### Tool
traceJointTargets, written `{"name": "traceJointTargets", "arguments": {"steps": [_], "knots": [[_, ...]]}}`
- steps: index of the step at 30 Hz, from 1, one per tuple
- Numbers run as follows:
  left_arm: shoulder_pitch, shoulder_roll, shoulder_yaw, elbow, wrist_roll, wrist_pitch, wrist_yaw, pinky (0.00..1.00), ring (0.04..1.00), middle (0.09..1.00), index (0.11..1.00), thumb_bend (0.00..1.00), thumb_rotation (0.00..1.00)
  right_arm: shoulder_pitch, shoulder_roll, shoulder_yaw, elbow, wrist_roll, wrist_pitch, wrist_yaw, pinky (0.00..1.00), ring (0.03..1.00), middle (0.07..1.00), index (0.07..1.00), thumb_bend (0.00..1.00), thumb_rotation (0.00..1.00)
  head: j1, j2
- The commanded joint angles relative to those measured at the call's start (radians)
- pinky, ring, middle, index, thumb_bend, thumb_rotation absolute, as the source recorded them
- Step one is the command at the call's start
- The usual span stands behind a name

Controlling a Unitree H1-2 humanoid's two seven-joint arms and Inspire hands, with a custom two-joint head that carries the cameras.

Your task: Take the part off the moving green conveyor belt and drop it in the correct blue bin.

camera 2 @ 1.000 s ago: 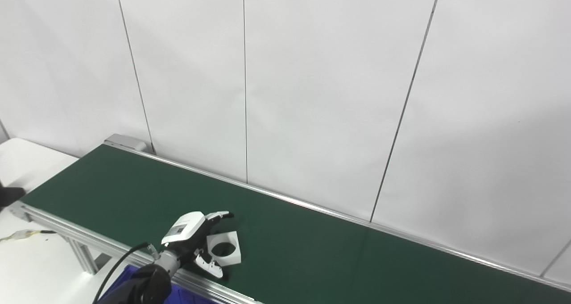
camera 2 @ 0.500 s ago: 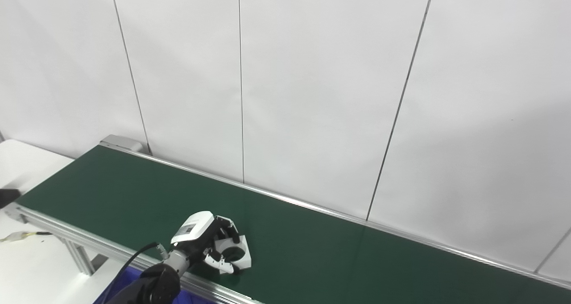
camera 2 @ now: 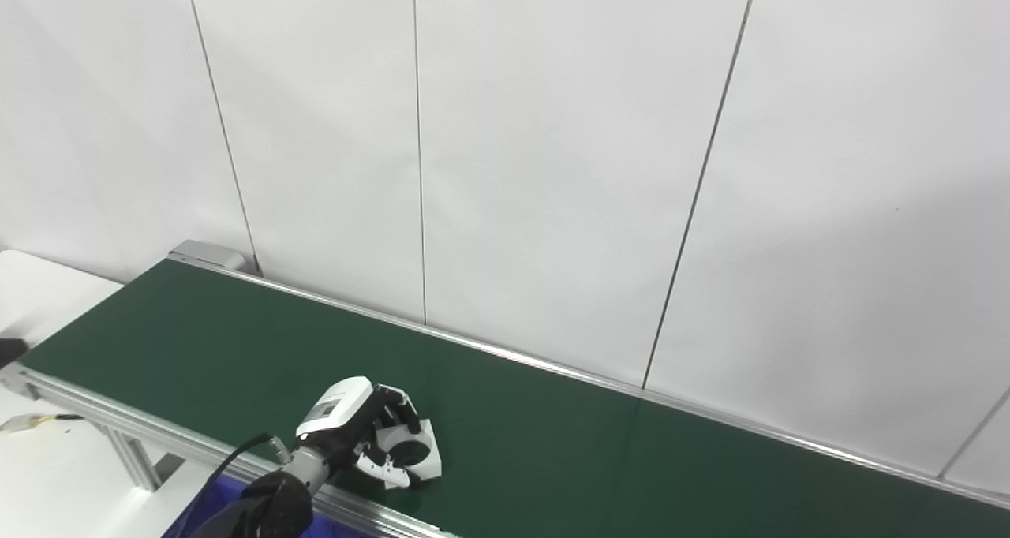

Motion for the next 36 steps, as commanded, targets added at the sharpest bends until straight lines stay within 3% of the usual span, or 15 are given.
{"name": "traceJointTargets", "arguments": {"steps": [1, 13, 16, 18, 28, 29, 36], "knots": [[-0.01, 0.012, 0.023, -0.069, -0.016, -0.047, 0.037, 0.37, 0.393, 0.474, 0.528, 0.5, 0.0, -0.002, 0.005, -0.001, -0.04, -0.004, -0.043, -0.007, 0.77, 0.817, 0.855, 0.933, 0.4, 0.46, -0.004, 0.003], [0.106, -0.015, 0.071, -0.386, -0.036, -0.037, -0.009, 0.38, 0.395, 0.47, 0.535, 0.5, 0.0, 0.014, -0.001, 0.0, -0.069, 0.024, -0.023, 0.017, 0.75, 0.81, 0.846, 0.927, 0.44, 0.47, -0.04, 0.039], [0.123, -0.016, 0.077, -0.426, -0.044, -0.033, -0.026, 0.38, 0.401, 0.477, 0.529, 0.5, 0.0, 0.015, -0.001, 0.001, -0.077, 0.036, -0.033, 0.024, 0.77, 0.814, 0.844, 0.936, 0.43, 0.37, -0.08, 0.065], [0.135, -0.013, 0.079, -0.445, -0.057, -0.036, -0.043, 0.39, 0.404, 0.48, 0.527, 0.5, 0.0, 0.014, -0.002, -0.001, -0.078, 0.02, -0.04, 0.017, 0.75, 0.803, 0.835, 0.928, 0.43, 0.35, -0.097, 0.077], [0.194, -0.009, 0.095, -0.488, -0.099, -0.074, -0.078, 0.36, 0.394, 0.478, 0.532, 0.5, 0.0, 0.022, 0.003, 0.0, -0.115, 0.003, -0.015, 0.018, 0.71, 0.768, 0.803, 0.888, 0.57, 0.43, -0.223, 0.156], [0.199, -0.002, 0.094, -0.486, -0.104, -0.087, -0.083, 0.36, 0.394, 0.479, 0.531, 0.5, 0.0, 0.024, 0.005, 0.0, -0.122, 0.01, -0.01, 0.021, 0.71, 0.769, 0.802, 0.885, 0.58, 0.42, -0.258, 0.179], [0.219, 0.022, 0.093, -0.462, -0.154, -0.157, -0.122, 0.37, 0.407, 0.483, 0.523, 0.5, 0.0, 0.037, 0.014, 0.002, -0.17, -0.02, 0.028, 0.019, 0.7, 0.757, 0.781, 0.864, 0.66, 0.44, -0.327, 0.228]]}}
